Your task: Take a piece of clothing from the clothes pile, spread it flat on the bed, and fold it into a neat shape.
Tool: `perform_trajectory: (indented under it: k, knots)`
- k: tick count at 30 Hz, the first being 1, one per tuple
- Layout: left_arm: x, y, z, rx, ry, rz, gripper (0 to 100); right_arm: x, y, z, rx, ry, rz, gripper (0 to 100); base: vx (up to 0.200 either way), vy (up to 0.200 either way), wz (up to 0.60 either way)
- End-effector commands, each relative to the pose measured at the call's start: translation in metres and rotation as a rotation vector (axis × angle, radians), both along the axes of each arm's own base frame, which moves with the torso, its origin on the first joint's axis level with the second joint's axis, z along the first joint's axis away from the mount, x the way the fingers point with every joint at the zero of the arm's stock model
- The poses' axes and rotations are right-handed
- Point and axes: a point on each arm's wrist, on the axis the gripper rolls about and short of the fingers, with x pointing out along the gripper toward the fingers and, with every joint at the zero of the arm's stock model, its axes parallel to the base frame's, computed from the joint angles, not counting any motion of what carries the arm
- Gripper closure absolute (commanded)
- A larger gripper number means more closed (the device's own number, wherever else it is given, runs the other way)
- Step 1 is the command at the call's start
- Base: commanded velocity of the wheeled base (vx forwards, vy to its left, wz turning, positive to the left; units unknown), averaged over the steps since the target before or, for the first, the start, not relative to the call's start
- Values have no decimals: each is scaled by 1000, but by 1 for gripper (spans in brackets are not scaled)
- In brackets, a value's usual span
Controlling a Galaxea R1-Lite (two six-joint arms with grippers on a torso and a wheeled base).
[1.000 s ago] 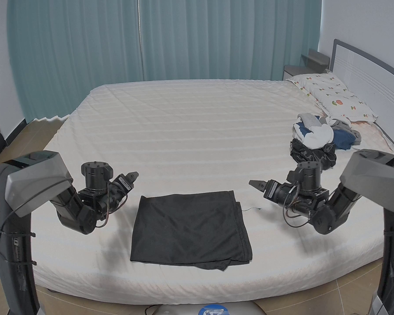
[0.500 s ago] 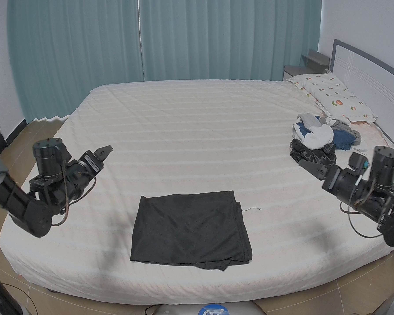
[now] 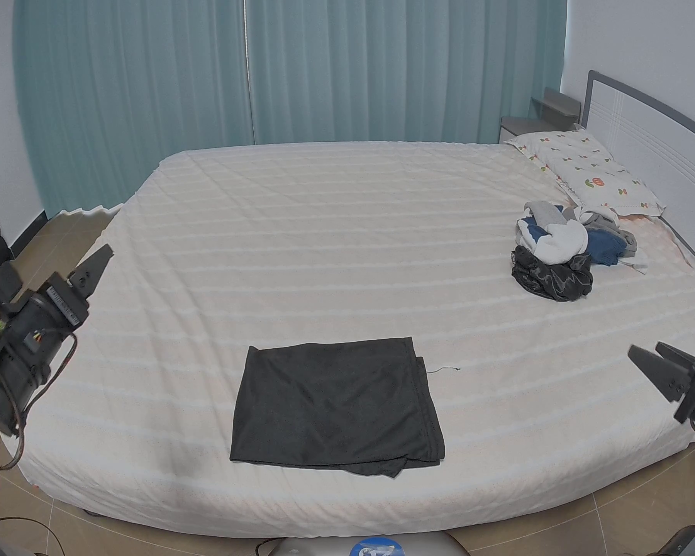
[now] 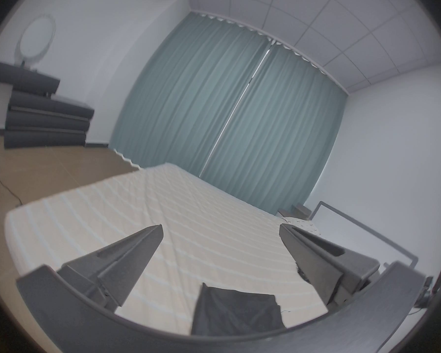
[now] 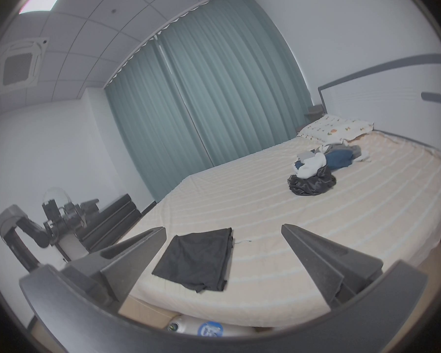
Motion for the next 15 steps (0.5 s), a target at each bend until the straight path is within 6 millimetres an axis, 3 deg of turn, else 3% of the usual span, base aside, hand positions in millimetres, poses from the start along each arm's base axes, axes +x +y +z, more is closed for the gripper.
perform_trajectory:
  k: [1, 8, 15]
  knots:
    - [-124, 22, -11, 245, -151, 193, 0, -109, -24, -42, -191, -179, -15, 0, 0, 0, 0]
    - [-168, 30, -24, 358, -142, 262, 0, -128, -27, -57, -279, -217, -85, 0, 0, 0, 0]
    - [-184, 33, -36, 386, -108, 347, 0, -127, -28, -58, -313, -214, -153, 0, 0, 0, 0]
